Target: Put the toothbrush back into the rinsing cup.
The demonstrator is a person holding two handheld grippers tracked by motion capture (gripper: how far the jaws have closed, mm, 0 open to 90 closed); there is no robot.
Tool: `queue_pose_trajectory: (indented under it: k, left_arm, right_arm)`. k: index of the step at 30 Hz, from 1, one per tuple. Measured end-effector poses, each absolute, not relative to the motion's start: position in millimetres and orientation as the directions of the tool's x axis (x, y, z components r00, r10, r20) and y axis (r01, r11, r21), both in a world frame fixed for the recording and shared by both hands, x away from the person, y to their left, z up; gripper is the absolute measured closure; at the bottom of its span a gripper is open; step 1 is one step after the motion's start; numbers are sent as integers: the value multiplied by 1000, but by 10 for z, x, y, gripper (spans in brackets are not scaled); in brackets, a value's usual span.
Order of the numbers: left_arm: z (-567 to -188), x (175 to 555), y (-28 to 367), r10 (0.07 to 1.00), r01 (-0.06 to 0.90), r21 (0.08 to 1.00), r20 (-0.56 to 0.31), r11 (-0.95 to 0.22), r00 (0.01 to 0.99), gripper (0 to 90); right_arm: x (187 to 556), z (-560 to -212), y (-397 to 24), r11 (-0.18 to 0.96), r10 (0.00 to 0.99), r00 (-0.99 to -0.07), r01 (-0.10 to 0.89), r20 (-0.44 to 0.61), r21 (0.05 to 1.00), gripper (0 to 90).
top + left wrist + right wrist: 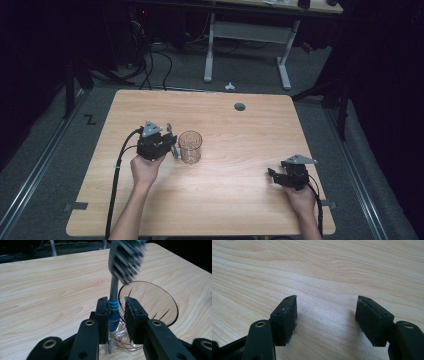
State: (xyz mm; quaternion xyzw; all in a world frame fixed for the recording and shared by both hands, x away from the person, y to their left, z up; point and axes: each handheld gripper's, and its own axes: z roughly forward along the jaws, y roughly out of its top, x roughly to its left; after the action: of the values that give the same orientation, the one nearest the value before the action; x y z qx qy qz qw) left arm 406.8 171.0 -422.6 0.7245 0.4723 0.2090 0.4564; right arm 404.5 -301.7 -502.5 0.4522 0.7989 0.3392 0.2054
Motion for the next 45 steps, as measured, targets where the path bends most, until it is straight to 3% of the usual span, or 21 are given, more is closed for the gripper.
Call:
queue_pose_trajectory:
  k: [16,45]
  left_arm:
    - [-4203,4022,1736,885,496,855,-105,-152,454,590]
    - [-4163,3907,1795,896,493,855,-84,-159,435,537]
  right_arm:
    - [4045,-5025,-3016,361,862,-507,583,-21,728,346]
    - [4044,-5025,-3015,361,862,-507,583,-21,728,346]
